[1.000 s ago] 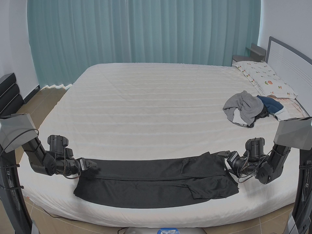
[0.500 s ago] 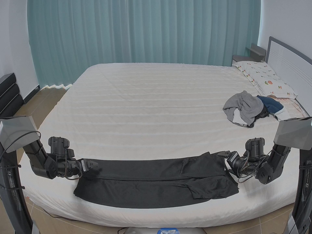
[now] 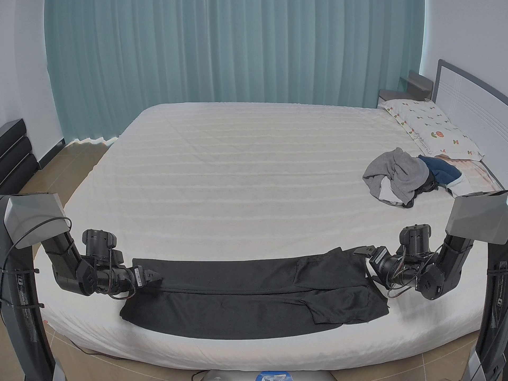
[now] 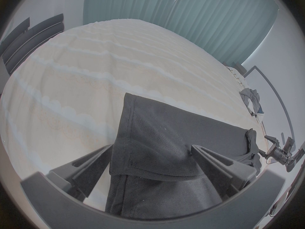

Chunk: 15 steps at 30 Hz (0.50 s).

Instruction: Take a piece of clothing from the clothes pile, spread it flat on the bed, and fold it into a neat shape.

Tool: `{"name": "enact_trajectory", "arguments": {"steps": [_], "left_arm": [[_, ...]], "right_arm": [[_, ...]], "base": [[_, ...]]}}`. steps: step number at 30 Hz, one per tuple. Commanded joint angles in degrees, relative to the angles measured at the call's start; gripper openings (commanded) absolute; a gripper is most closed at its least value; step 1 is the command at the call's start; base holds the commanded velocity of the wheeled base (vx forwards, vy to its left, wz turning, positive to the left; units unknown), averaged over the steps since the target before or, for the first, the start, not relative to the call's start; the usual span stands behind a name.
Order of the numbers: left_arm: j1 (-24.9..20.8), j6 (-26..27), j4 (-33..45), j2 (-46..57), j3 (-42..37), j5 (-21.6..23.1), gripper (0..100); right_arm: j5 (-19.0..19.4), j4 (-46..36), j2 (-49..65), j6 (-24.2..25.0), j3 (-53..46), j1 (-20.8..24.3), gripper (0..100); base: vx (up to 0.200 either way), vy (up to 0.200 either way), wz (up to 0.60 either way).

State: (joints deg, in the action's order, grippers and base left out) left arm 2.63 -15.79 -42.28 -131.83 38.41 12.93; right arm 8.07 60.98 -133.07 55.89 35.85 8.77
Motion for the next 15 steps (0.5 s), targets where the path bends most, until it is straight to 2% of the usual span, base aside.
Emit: {"name": "enact_trajectory", "arguments": {"steps": [1, 12, 13, 15], "left_arm": [[-0.3, 0.8, -0.1, 0.1, -1.0, 0.1, 100], [-1.4, 0.8, -0.1, 0.1, -1.2, 0.0, 100], [-1.4, 0.8, -0.1, 0.1, -1.3, 0.0, 0], [-1.4, 0.8, -0.1, 0.1, -1.3, 0.0, 0]], "right_arm": [[0.0, 0.0, -0.1, 0.0, 0.0, 0.0, 100], [0.0, 0.0, -0.1, 0.0, 0.0, 0.0, 100], [0.0, 0.0, -0.1, 0.0, 0.0, 0.0, 100], [0.0, 0.0, -0.1, 0.0, 0.0, 0.0, 100]], "base": [[0.000, 0.000, 0.00], [0.000, 0.000, 0.00], [0.000, 0.000, 0.00], [0.000, 0.000, 0.00]]}}
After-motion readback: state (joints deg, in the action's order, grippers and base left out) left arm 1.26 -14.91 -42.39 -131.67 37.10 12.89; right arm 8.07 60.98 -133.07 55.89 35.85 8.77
